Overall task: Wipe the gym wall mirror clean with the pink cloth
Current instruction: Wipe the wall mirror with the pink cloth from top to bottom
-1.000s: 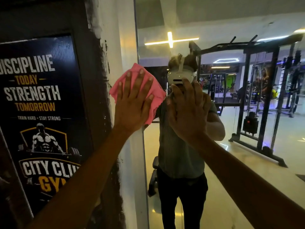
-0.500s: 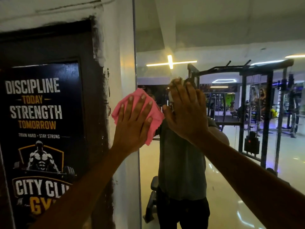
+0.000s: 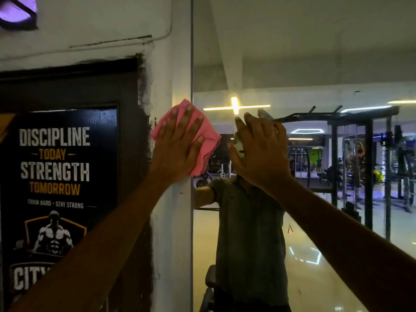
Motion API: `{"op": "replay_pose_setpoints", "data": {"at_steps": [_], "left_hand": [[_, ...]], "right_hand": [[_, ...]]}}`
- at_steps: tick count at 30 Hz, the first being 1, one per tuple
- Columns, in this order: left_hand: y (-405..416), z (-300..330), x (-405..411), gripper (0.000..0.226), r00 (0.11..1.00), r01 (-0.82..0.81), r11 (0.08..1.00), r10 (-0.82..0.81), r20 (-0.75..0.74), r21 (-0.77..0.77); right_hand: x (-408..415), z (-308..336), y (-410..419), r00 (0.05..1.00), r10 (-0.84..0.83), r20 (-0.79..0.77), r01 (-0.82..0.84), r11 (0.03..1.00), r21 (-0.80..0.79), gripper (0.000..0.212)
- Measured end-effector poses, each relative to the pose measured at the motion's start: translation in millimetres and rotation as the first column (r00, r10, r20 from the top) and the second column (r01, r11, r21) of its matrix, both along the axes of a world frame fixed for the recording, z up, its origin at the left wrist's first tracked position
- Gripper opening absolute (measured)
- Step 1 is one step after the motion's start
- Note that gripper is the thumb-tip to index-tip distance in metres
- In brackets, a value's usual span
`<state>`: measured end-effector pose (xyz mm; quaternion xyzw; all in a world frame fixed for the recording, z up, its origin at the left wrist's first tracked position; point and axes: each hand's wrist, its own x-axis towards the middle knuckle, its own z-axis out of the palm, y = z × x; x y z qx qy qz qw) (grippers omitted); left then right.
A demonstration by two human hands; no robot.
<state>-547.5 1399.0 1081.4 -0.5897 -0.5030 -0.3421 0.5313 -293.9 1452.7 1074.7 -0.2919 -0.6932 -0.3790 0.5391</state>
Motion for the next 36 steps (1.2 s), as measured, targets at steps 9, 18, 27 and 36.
{"op": "replay_pose_setpoints", "data": {"at_steps": [9,18,27,36], "left_hand": [[7.3,3.4,-3.1,0.066,0.998,0.004,1.0,-0.004,-0.066,-0.005],[7.3,39.7,-2.2,0.063,0.992,-0.01,1.0,0.011,-0.128,0.009],[17.2,111.2,-5.5,0.064,0.988,-0.059,0.995,0.071,-0.138,0.084],[4.4,119.1,22.8,0.065,0.995,0.0,0.999,0.004,-0.104,0.041]], "right_hand": [[-10.6,35.7,3.4,0.999,-0.029,0.029,0.027,0.999,0.045,0.054],[-30.3,78.7,1.6,0.995,-0.092,-0.027,0.094,0.993,0.075,0.062],[-18.4,106.0,-5.3,0.989,-0.124,-0.083,0.131,0.988,0.084,0.052],[9.6,93.5,-1.8,0.99,-0.096,-0.104,0.101,0.994,0.045,0.062]]}}
